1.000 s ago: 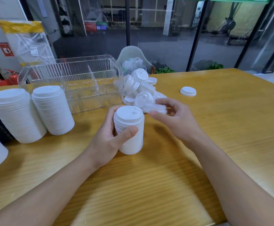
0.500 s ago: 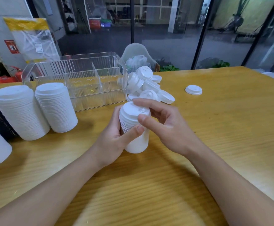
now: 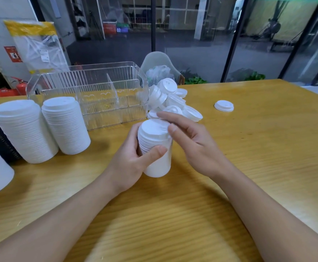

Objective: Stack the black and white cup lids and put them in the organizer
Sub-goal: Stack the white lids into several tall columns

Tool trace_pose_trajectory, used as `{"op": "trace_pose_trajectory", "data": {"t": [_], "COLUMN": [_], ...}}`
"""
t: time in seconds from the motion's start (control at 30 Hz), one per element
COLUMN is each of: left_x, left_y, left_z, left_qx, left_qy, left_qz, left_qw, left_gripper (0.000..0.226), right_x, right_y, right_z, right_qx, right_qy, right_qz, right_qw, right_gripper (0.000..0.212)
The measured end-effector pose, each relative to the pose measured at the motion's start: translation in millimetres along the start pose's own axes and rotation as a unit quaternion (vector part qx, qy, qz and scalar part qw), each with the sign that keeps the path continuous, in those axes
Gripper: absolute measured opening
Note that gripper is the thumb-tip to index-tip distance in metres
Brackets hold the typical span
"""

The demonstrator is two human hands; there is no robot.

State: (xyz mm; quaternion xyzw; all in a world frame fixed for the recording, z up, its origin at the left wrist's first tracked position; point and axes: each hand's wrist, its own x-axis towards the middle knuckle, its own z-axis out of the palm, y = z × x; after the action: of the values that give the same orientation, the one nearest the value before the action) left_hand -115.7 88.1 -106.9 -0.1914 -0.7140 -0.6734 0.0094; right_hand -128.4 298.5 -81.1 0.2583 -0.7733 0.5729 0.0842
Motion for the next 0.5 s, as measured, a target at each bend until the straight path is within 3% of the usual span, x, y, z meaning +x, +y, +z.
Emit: {"op": "trace_pose_trajectory", "data": {"t": [0.07, 0.2, 0.33, 0.5], "left_x": [2.3, 5.8, 4.7, 6.4], "left_y": [1.5, 3.6, 4.1, 1.4], "left_z": [-2.8, -5.3, -4.7, -6.0], "left_qx": [0.001, -0.004, -0.003, -0.015], "left_qy": [0.023, 0.054, 0.060, 0.072], "left_qz": [-0.005, -0.014, -0.021, -0.018], "left_qw": [1.000, 0.998, 0.998, 0.997], "left_gripper": [0.064, 0.063, 0.063, 0.064], "right_x": [6.1, 23.3, 45.0, 55.3], "right_y": [8.3, 34.4, 49.5, 51.7], "right_z": [-8.4, -25.8, -32.3, -23.8], "right_qx": [-0.011, -0.179, -0.271, -0.300], "right_qy": [0.051, 0.112, 0.085, 0.017], "right_qz": [0.011, 0.021, 0.009, 0.036], "right_qw": [0.999, 0.977, 0.959, 0.953], "right_gripper": [0.034, 0.051, 0.066, 0.072]}}
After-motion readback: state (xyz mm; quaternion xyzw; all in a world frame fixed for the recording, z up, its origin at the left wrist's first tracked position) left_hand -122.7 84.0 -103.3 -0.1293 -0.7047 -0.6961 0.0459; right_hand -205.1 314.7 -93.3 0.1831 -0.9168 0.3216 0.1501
